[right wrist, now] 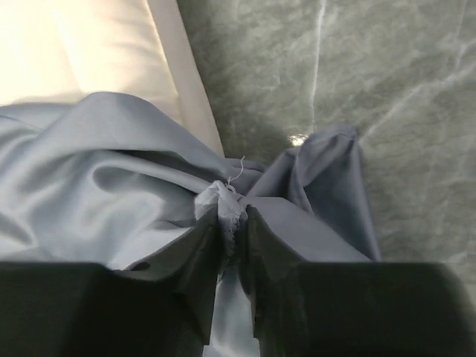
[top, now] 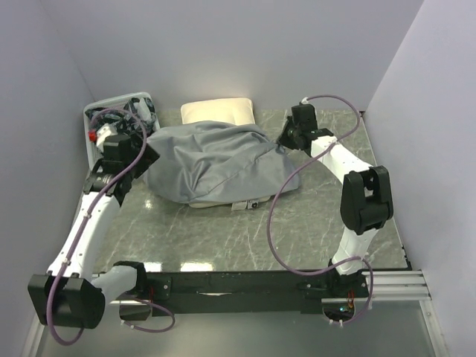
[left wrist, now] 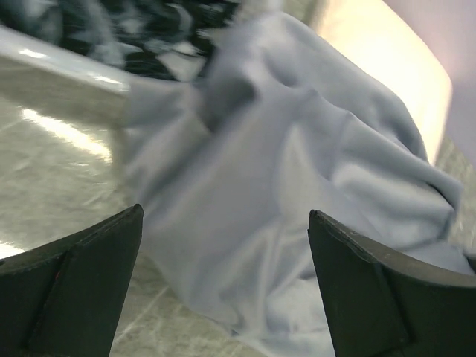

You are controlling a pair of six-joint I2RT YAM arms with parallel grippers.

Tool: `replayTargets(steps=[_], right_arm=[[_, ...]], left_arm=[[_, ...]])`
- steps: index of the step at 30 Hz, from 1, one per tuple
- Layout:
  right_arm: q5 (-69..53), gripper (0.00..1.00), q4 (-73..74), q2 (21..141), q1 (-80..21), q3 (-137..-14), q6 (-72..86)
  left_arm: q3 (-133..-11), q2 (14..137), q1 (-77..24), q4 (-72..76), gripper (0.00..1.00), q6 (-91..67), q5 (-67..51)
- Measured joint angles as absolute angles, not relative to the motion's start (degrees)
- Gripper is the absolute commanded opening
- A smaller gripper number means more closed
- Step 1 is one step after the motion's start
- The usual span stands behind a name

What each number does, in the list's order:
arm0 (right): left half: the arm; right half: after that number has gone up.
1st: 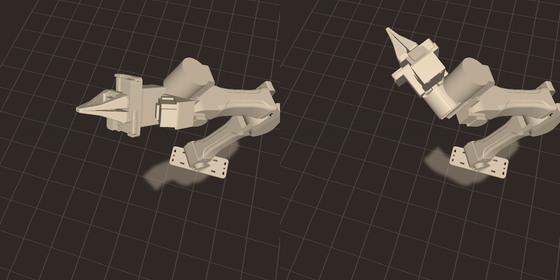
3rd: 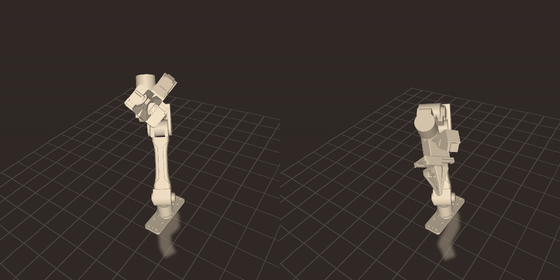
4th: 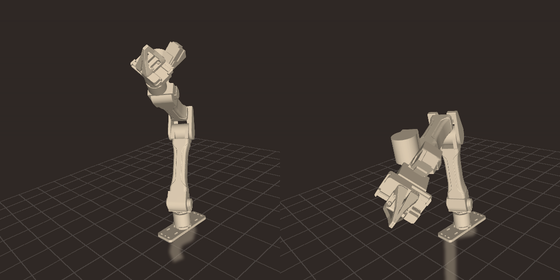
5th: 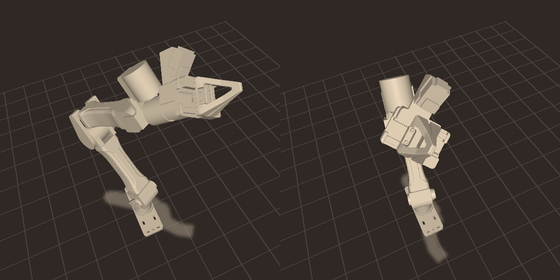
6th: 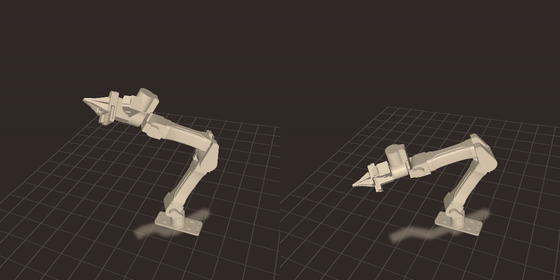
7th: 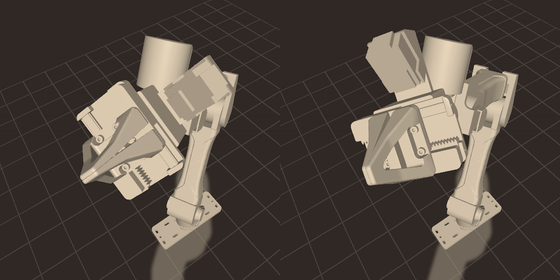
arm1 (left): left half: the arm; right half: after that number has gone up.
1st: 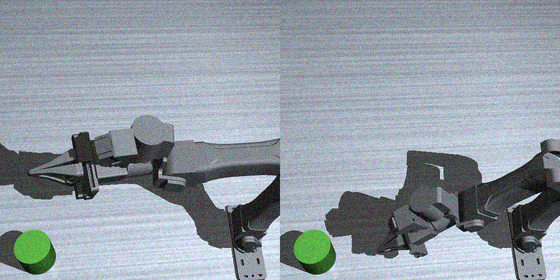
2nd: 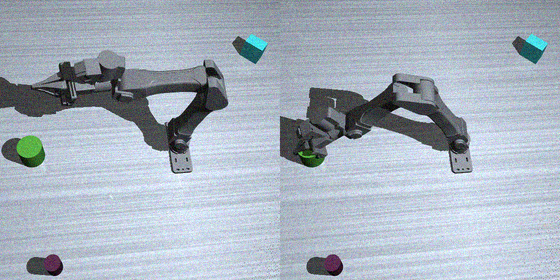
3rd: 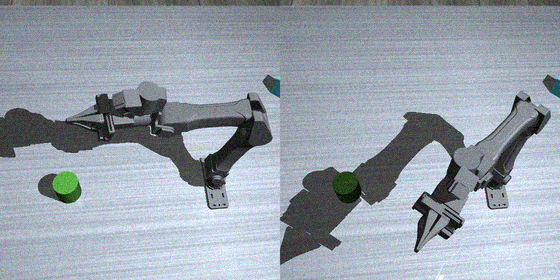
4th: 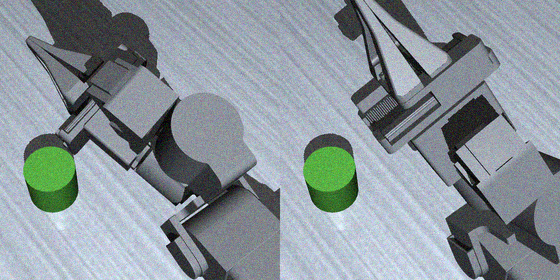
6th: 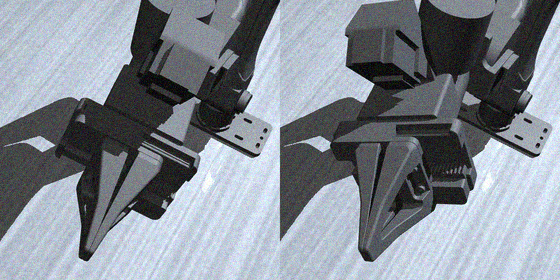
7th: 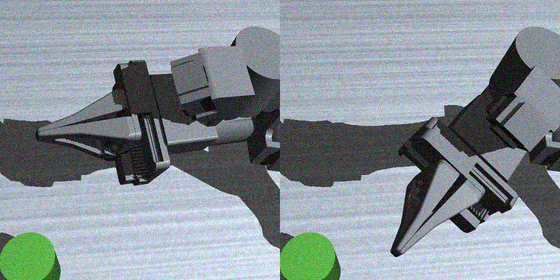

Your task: Put the pillow into the pillowcase

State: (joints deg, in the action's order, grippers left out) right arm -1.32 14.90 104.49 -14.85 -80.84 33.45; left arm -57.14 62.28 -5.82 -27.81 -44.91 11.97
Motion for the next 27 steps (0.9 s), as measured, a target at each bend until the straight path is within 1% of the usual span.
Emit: replayTargets(steps=[2,4,5,10,13,14,16,17,20,25,27], right_arm=[[0.1,0.00,17.0,104.0,-14.8,-80.9,33.0],[1.8,0.00,20.2,103.2,-14.3,-81.9,33.0],[2.4,0.00,22.2,102.7,-13.5,-83.0,32.9],[4.4,0.00,26.4,98.1,-6.6,-90.0,32.9],[5.8,0.00,26.7,94.0,-3.4,-91.9,33.0],[6.4,0.00,26.5,92.3,-3.0,-92.1,33.0],[6.8,0.00,26.8,90.5,-3.1,-92.1,32.9],[7.1,0.00,26.8,89.9,-3.1,-92.1,32.9],[6.9,0.00,26.9,89.5,-2.7,-91.7,32.9],[5.8,0.00,27.8,89.5,-0.8,-90.1,33.1],[5.1,0.00,27.9,89.5,-0.6,-89.5,33.1]], left_arm=[[-55.5,60.9,-3.7,-28.1,0.95,-45.4,12.0],[-53.8,60.1,-2.3,-28.2,0.92,-46.1,11.8],[-53.1,60.1,-2.3,-28.2,0.89,-46.2,11.3],[-49.1,60.9,-2.3,-26.2,0.83,-47.3,6.8],[-45.9,61.9,-2.3,-23.9,0.78,-48.5,4.6],[-44.7,62.6,-2.3,-23.0,0.74,-49.1,3.8],[-43.1,64.1,-2.3,-21.6,0.71,-50.1,2.4],[-42.5,64.8,-2.3,-20.9,0.67,-50.5,1.9],[-40.6,67.2,-2.3,-17.9,0.68,-52.3,0.3],[-38.6,70.2,-2.3,-12.0,0.74,-55.3,-0.2],[-37.2,71.0,-2.3,-8.1,0.73,-57.0,-0.2]])
